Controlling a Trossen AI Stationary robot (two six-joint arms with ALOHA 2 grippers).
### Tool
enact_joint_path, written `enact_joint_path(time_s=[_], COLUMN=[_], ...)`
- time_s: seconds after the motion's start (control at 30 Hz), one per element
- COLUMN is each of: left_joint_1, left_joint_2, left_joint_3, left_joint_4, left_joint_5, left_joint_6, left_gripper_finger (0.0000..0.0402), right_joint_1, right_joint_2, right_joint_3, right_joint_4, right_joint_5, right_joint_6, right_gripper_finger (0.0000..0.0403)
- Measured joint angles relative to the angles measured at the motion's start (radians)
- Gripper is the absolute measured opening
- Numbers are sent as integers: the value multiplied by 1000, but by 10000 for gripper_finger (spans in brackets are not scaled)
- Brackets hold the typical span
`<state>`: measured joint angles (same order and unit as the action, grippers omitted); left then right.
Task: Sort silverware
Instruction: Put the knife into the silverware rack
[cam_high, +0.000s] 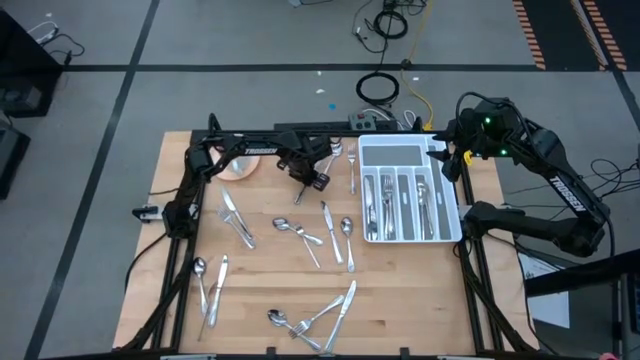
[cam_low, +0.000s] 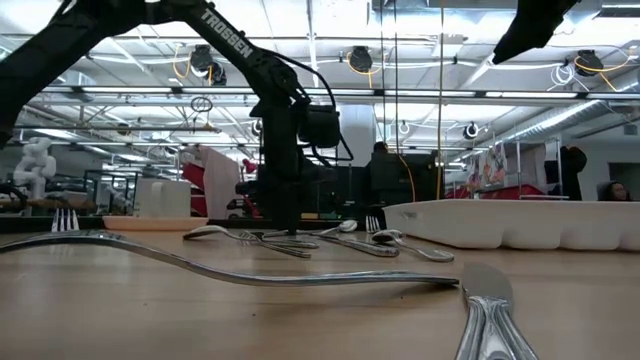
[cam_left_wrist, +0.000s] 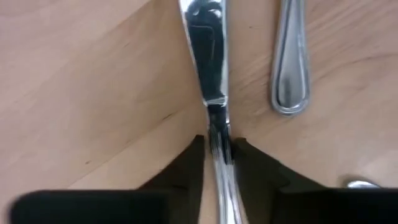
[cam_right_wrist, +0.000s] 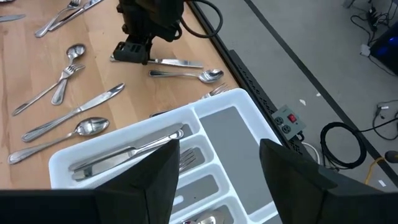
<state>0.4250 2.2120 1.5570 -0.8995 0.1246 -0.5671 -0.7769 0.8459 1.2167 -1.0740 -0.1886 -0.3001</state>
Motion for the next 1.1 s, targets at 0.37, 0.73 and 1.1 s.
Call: enact_joint_path(time_s=[0.37, 0.73, 1.1], left_joint_1=[-2, -12, -45], left_joint_2=[-7, -43, -44], left_joint_3=[11, 62, 153], left_joint_4=[-18, -223, -322], left_joint_5=[-41, -83, -109], left_joint_6=[-4, -30, -23], left_gripper_finger=[21, 12, 1], right_joint_1=[0, 0, 0], right_joint_2=[0, 0, 1], right_joint_3=[0, 1, -15], right_joint_4=[0, 0, 5], right_joint_5=[0, 0, 0], right_joint_6=[0, -5, -18], right_gripper_finger=[215, 215, 215])
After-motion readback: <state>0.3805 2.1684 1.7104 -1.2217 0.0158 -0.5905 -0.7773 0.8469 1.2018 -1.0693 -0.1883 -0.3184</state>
